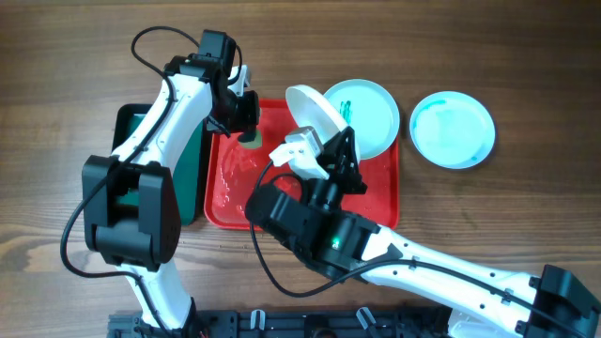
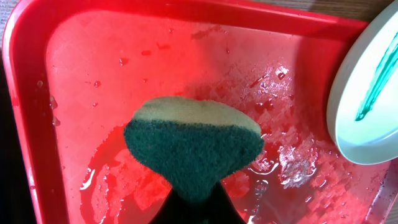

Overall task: Clean dirty plates on tray and stack at the side
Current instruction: 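Raise the cleaned plate by its rim with the right gripper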

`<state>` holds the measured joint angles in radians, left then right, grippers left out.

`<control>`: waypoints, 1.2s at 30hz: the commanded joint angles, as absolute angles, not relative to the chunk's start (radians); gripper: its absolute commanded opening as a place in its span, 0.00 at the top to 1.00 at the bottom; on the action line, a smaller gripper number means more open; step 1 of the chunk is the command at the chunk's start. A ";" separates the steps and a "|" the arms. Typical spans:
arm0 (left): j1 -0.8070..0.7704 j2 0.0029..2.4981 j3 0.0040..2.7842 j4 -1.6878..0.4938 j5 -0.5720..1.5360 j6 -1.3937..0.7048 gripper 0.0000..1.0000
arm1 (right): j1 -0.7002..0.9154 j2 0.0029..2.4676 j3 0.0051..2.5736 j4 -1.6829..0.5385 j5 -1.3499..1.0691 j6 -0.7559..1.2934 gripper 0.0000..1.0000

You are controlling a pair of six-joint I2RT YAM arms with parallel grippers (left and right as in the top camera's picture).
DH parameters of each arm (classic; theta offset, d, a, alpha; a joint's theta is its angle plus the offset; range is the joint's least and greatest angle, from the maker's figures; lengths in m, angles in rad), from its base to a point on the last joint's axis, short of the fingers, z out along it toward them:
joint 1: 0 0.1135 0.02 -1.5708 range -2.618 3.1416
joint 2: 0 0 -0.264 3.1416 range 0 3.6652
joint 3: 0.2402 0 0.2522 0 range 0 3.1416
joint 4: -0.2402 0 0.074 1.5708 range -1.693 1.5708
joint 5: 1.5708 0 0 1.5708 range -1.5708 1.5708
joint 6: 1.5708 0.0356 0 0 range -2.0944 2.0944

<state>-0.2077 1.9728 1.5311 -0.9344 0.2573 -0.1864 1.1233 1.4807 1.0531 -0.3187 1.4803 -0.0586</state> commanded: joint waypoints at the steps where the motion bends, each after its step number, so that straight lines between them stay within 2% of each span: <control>1: -0.206 1.977 1.541 -0.932 0.241 -0.199 0.96 | 1.129 1.462 1.060 -0.273 1.521 -0.168 0.96; 20: -0.206 1.977 1.541 -0.931 0.241 -0.199 0.96 | 1.129 1.462 1.058 -0.274 1.510 -0.170 0.96; 28: -0.206 1.977 1.541 -0.931 0.241 -0.199 0.96 | 1.167 1.462 1.055 -0.324 1.283 -0.178 0.96; 31: -0.206 1.977 1.541 -0.932 0.241 -0.200 0.96 | 1.183 1.462 1.055 -0.373 1.275 -0.111 0.96; 36: -0.206 1.977 1.541 -0.932 0.241 -0.199 0.96 | 1.107 1.454 1.055 -0.473 1.298 0.030 0.96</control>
<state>-0.2077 1.9728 1.5311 -0.9344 0.2516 -0.1864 1.1610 1.4807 1.0534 -0.4572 1.3014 -0.0910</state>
